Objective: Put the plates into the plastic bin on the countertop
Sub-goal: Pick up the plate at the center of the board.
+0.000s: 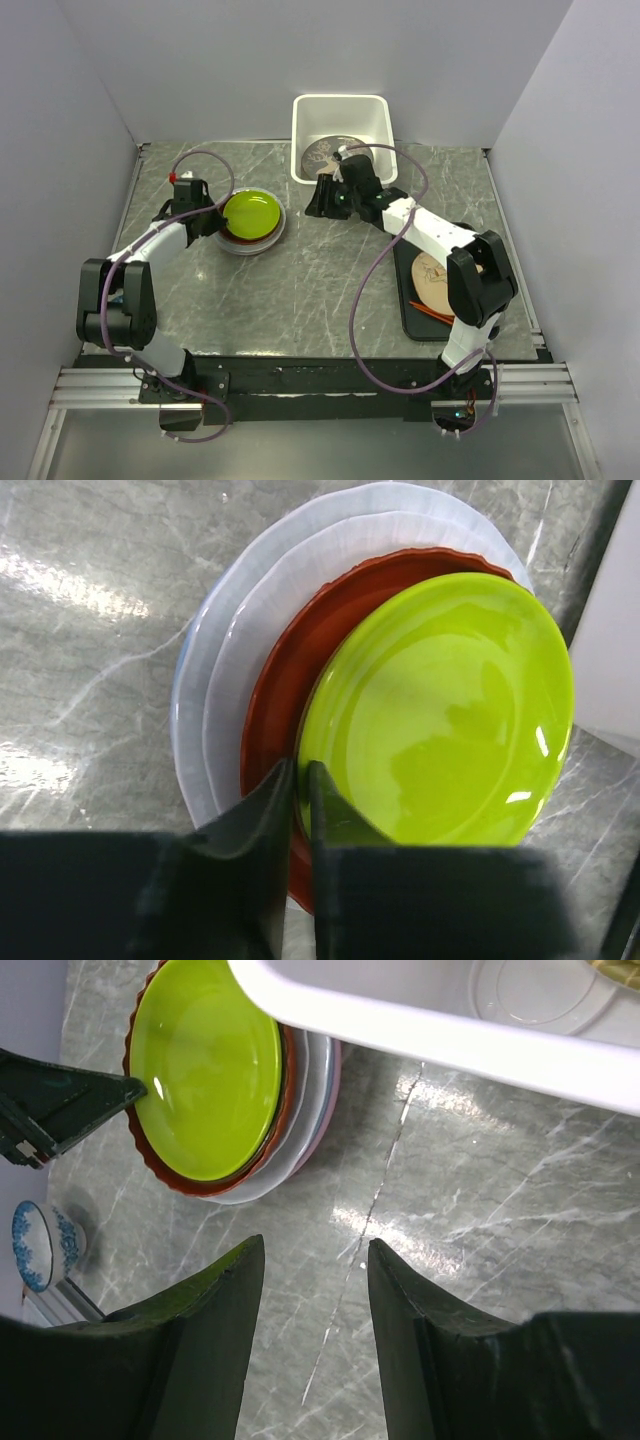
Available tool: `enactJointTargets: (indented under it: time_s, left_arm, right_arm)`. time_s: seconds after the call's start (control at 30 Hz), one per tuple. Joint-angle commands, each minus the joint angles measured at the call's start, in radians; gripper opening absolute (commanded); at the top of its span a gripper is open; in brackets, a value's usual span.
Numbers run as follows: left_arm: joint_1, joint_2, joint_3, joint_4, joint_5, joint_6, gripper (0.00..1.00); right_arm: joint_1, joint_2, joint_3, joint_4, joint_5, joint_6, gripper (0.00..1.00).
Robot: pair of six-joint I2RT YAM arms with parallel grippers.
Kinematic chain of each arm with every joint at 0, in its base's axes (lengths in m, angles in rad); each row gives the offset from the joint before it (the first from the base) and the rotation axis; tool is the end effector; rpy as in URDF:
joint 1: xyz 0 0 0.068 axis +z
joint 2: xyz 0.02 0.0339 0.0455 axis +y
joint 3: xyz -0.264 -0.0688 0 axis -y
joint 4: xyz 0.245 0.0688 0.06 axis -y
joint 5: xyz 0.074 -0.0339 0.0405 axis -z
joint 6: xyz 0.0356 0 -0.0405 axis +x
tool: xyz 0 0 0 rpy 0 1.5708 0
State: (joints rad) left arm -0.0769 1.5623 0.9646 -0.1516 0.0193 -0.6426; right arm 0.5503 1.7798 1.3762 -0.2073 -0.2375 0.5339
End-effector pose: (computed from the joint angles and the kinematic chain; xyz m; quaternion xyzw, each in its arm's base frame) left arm 0.3332 -0.0264 0.2146 -0.2522 0.8814 -0.1488 0.3706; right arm 0.3473 0.2229 0.2684 -0.0619 0.8803 0.3266 0.3385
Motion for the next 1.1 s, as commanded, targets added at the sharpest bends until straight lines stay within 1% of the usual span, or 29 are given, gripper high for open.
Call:
enactJointTargets:
  time_s: [0.0, 0.27, 0.53, 0.7, 0.93, 1.07]
  left_arm:
    - [0.000, 0.004, 0.025, 0.044, 0.031, 0.017, 0.01]
    - [0.000, -0.050, 0.011, 0.032, 0.011, 0.012, 0.01]
    - [0.002, -0.153, 0.000, 0.018, 0.018, -0.003, 0.01]
    - [0.002, -0.197, 0.000, -0.002, 0.021, -0.003, 0.01]
    - [0.002, -0.248, -0.023, 0.004, 0.056, -0.009, 0.01]
    - [0.002, -0.277, -0.038, 0.014, 0.079, -0.002, 0.01]
  right_arm:
    - [-0.012, -0.062, -0.012, 0.034, -0.006, -0.003, 0.53]
    - [-0.013, -0.062, -0.026, 0.048, -0.022, 0.005, 0.53]
    - [-0.010, -0.051, -0.019, 0.068, -0.054, 0.024, 0.53]
    - [0.000, -0.033, -0.003, 0.082, -0.085, 0.037, 0.57]
    - [0.014, -0.008, 0.012, 0.108, -0.131, 0.066, 0.59]
    - [0.016, -0.017, 0.003, 0.129, -0.143, 0.080, 0.64]
